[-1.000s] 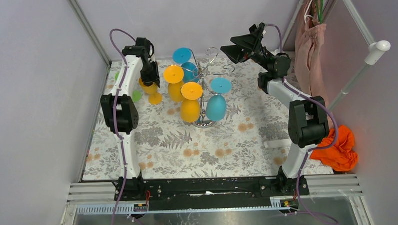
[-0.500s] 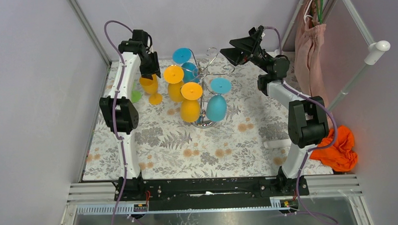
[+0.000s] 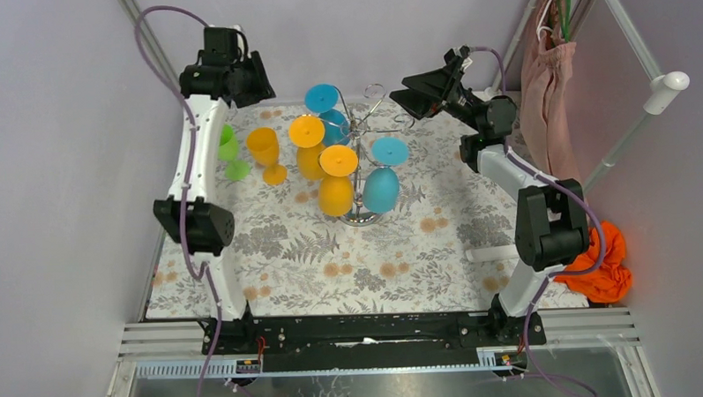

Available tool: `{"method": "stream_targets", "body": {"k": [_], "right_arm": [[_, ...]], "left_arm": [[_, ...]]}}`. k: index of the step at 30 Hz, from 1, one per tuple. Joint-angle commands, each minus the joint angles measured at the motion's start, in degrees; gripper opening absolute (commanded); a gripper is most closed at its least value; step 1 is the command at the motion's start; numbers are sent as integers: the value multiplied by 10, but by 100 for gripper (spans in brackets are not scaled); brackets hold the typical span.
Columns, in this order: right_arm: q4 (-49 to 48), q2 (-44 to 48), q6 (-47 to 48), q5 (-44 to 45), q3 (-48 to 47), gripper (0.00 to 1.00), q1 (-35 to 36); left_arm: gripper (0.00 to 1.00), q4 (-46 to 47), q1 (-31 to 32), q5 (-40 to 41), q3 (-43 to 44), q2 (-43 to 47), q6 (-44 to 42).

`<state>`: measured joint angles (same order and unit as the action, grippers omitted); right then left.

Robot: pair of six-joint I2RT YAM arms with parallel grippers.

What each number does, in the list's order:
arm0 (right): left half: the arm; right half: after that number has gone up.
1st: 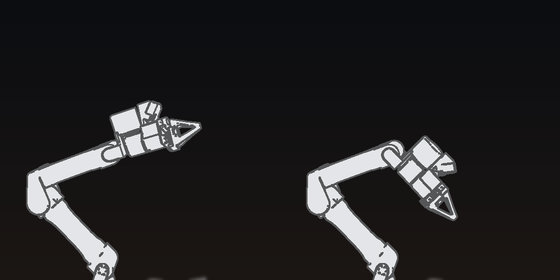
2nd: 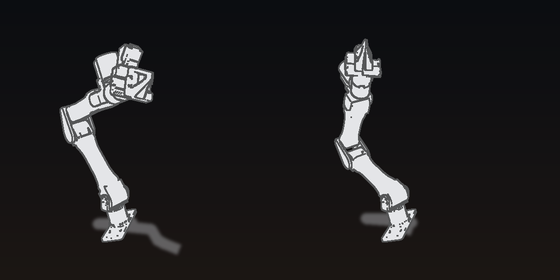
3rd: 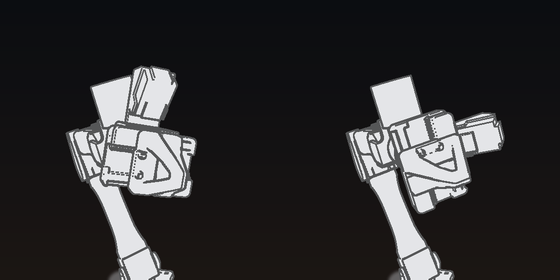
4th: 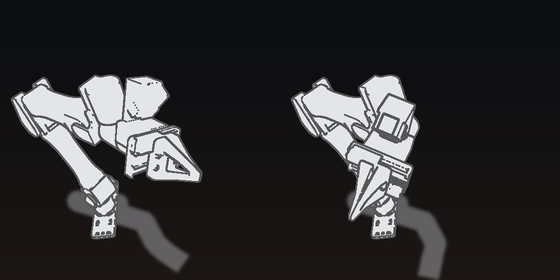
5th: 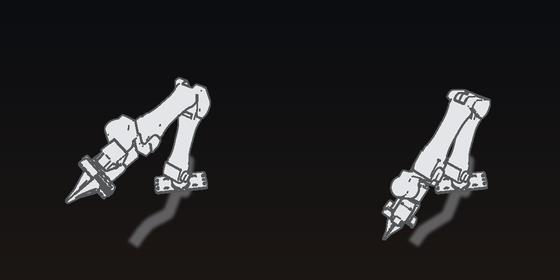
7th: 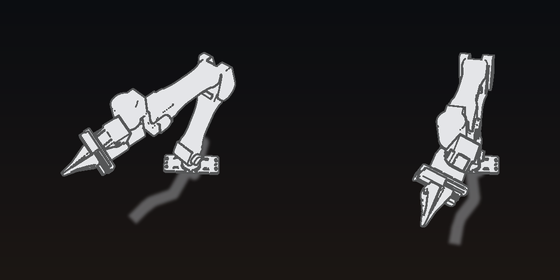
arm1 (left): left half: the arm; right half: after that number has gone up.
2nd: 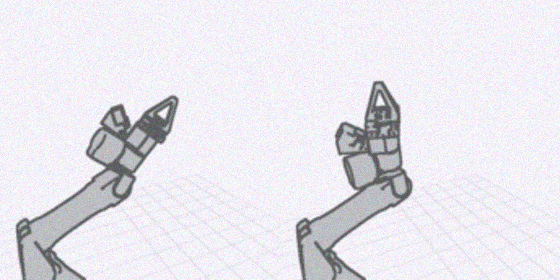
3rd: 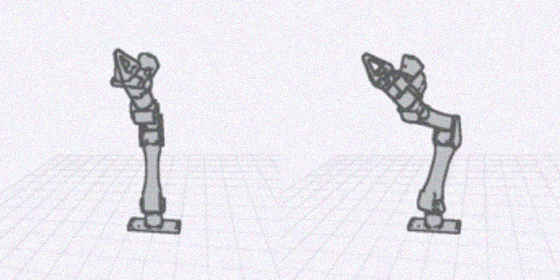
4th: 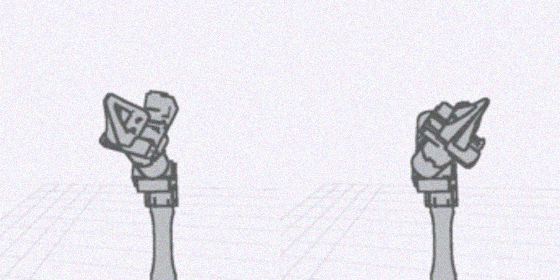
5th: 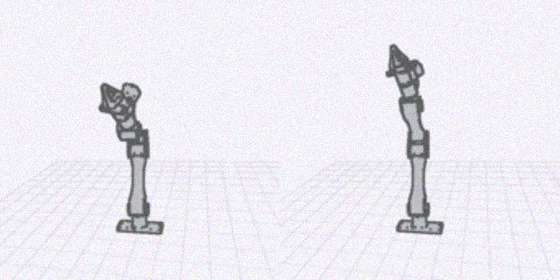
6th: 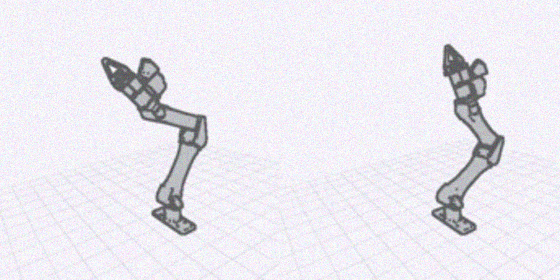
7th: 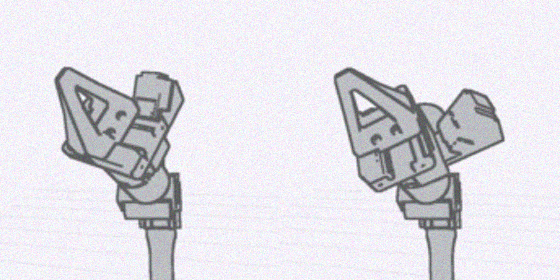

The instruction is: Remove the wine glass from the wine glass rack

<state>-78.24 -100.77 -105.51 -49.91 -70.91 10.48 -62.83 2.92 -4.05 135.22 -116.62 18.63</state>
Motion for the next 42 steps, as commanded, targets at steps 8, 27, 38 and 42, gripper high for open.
{"method": "stream_targets", "body": {"k": [8, 27, 38, 42], "right_arm": [[1, 36, 28, -15, 15, 75, 0], [4, 28, 32, -16, 15, 74, 0], [3, 20, 29, -10, 13, 74, 0], [-6, 16, 23, -8, 13, 74, 0]], "left_arm": [[56, 421, -28, -252, -329, 216, 213], [57, 733, -28, -405, -487, 207, 392], [57, 764, -25, -435, -518, 218, 406], [54, 755, -16, -439, -525, 223, 397]]}}
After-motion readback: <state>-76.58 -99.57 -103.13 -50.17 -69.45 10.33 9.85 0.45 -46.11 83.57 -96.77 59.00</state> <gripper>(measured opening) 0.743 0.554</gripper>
